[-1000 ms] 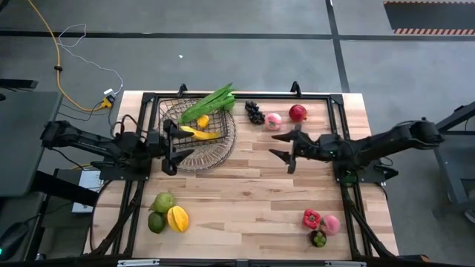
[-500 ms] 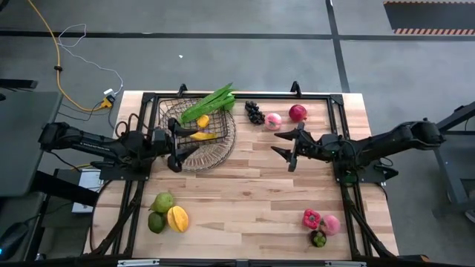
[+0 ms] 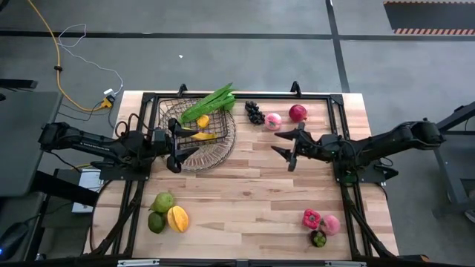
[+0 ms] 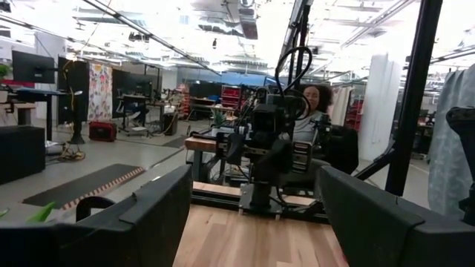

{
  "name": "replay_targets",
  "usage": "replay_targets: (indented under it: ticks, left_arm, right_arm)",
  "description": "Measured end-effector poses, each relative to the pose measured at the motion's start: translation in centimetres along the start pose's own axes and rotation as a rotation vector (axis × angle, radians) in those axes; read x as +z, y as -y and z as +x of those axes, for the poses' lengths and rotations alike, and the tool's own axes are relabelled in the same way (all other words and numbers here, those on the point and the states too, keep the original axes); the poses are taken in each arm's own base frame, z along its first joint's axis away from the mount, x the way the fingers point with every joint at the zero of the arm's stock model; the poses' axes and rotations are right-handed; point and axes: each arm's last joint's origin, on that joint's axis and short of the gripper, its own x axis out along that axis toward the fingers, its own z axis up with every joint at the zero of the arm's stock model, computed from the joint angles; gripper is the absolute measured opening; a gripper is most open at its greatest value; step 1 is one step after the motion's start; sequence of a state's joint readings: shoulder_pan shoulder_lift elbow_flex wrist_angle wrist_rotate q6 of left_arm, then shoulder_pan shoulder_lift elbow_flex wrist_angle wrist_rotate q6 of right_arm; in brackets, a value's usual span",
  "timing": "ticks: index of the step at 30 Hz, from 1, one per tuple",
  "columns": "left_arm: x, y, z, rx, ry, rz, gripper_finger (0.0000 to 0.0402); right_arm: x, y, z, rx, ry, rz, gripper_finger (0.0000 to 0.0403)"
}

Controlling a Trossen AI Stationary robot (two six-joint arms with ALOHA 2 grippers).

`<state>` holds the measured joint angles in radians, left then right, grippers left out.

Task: Build produce basket
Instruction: Put the top peach into the wire basket

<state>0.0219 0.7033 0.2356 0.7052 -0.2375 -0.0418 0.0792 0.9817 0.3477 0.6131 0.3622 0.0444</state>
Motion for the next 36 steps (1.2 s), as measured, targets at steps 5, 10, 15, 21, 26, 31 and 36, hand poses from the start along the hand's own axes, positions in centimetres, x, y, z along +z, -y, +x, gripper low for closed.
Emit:
replay_targets:
  ticks: [5, 10, 15, 21, 26, 31, 36]
  left_arm:
    - [0.0, 0.0, 0.0, 0.000, -0.002, 0.001, 0.0282]
    - [0.0, -0.2, 0.0, 0.011, 0.003, 0.026, 0.0282]
    - [0.0, -0.4, 0.1, 0.025, 0.002, 0.014, 0.0282]
    - [0.0, -0.4, 0.1, 0.024, 0.002, 0.008, 0.0282]
    - [0.0, -0.4, 0.1, 0.024, 0.002, 0.004, 0.0282]
    - [0.0, -0.4, 0.1, 0.021, 0.002, -0.005, 0.0282]
    - [0.0, -0.3, 0.1, 0.006, 0.001, -0.002, 0.0282]
  right_arm:
    - [-0.3, 0.1, 0.0, -0.017, -0.032, -0.013, 0.0240]
    - [-0.7, 0.1, 0.0, -0.029, -0.071, -0.028, 0.0240]
    - [-0.7, 0.3, 0.0, -0.080, -0.068, -0.022, 0.0240]
    - [-0.7, 0.5, 0.0, -0.151, -0.064, -0.004, 0.0240]
    - [-1.1, 1.3, 0.0, -0.293, -0.078, 0.081, 0.0240]
    - [-1.0, 1.8, 0.1, -0.322, -0.068, 0.104, 0.0240]
    - [-1.0, 1.8, 0.1, -0.322, -0.067, 0.094, 0.0240]
